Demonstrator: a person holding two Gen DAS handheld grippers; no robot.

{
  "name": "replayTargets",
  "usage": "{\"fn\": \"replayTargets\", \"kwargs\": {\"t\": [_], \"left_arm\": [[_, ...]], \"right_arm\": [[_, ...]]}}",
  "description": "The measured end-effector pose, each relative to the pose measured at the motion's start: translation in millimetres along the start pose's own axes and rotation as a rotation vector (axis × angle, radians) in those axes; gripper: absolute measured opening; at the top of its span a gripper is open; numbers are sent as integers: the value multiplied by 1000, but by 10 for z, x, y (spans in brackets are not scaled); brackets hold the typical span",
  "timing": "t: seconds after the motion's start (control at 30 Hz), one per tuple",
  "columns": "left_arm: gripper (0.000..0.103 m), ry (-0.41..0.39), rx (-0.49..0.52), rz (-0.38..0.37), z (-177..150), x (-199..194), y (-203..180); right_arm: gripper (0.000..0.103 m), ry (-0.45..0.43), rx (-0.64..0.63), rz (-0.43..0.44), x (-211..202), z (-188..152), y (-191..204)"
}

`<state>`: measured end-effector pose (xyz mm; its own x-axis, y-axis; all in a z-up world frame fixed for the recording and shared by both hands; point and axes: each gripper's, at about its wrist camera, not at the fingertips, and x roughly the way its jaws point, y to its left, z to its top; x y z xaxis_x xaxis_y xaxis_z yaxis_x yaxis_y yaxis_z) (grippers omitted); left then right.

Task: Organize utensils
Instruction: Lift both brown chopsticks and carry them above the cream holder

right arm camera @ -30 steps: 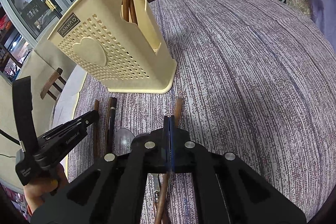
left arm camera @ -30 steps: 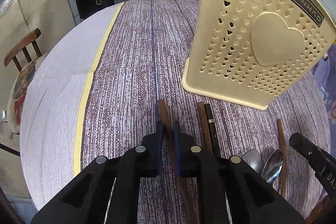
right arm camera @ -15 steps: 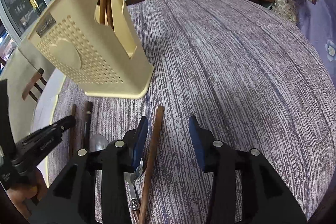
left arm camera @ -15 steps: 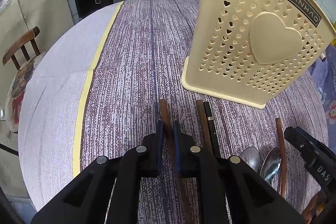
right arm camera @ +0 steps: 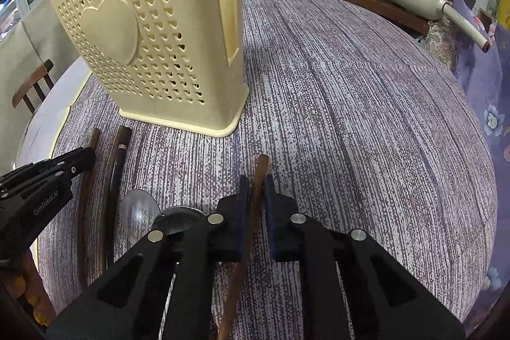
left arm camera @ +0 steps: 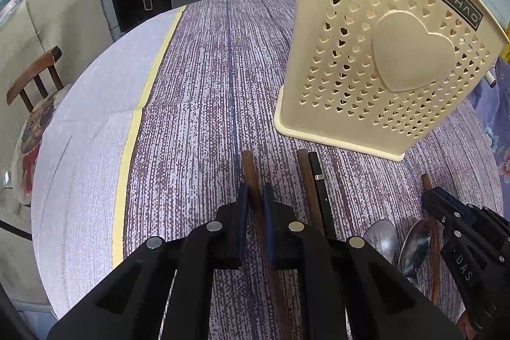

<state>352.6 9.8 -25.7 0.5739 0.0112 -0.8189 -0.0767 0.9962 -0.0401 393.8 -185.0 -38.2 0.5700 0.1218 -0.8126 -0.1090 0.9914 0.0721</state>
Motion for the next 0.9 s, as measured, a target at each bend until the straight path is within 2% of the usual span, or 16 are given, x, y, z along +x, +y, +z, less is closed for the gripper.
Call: {"fn": "replayTargets", "kwargs": {"t": [0.27,0.47,0.63,0.9], "left_arm": [[9,0,-34,-50,-45,-50,77],[8,-42,-45,-105,-81,-235,117],[8,-106,-40,-151,-77,-531,122],[8,-259,0,-206,-96,-1173,132]], "right_arm": [[8,-33,67,106,-136,7,-148],[8,-90,104,200,-411,2,-251],[8,-156,101,269,-733,11,-313],[8,-285,59,330,-1301,-20,-425]]}}
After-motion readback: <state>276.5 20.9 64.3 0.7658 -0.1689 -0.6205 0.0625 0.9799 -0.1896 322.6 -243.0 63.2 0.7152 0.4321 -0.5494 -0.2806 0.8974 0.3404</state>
